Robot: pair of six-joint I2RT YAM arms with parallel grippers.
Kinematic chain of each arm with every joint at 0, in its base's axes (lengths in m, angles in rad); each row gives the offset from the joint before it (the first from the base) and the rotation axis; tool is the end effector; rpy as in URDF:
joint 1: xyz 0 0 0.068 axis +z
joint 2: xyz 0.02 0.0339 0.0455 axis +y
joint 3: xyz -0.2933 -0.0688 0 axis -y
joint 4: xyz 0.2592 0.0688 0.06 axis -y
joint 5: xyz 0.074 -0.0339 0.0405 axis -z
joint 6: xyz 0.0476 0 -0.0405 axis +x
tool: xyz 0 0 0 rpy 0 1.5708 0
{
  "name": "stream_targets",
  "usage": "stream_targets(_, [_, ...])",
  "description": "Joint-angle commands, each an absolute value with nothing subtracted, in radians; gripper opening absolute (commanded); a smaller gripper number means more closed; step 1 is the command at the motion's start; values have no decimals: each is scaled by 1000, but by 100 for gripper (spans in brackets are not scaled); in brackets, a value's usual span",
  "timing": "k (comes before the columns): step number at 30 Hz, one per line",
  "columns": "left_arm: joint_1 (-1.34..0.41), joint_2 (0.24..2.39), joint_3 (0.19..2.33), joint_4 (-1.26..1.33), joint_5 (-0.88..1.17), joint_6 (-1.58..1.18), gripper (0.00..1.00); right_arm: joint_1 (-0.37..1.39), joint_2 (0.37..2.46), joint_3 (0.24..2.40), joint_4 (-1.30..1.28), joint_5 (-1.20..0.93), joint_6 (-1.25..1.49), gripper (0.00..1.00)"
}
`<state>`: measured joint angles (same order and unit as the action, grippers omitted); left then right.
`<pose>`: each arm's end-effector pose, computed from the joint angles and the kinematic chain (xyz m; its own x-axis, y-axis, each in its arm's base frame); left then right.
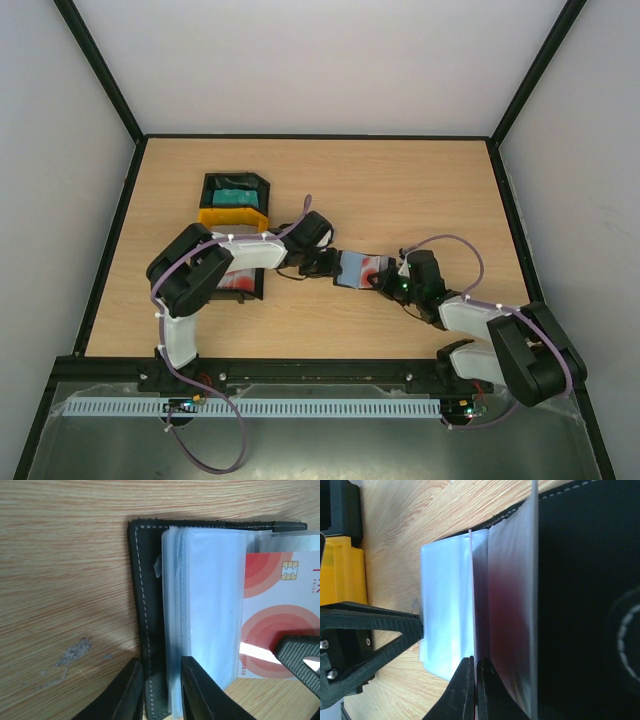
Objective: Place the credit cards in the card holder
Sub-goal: Insert the credit card into the card holder.
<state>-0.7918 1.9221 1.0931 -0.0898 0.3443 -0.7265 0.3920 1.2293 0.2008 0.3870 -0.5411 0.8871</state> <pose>0.2783 -0.3047 0.1439 -0.9580 0.0803 -0.2753 0.2373 0.7611 -0.6036 0.1745 0.0987 0.1301 -0.8988 0.3475 -0.2671 -0.0190 0.5780 0.8158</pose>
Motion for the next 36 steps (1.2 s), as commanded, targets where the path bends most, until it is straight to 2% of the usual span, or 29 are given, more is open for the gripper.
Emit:
stream_targets(1, [-797,1937,1069,-106,360,-736,23,390,1249,230,382,-580,875,2])
stream_targets(21, [-825,1928,1045,-96,386,-747,16,390,1411,362,258,-617,843,2])
stream_targets(31, [-833,1934,1050,-91,396,-747,16,390,1440,406,156,-622,798,2])
stream_targets(34, [-833,1936,1053,-92,394,-747,16,390,1422,410,123,-597,779,7])
stream_targets(36, [-833,1936,1054,-93,393,-746,16,390,1403,411,112,-585,767,17])
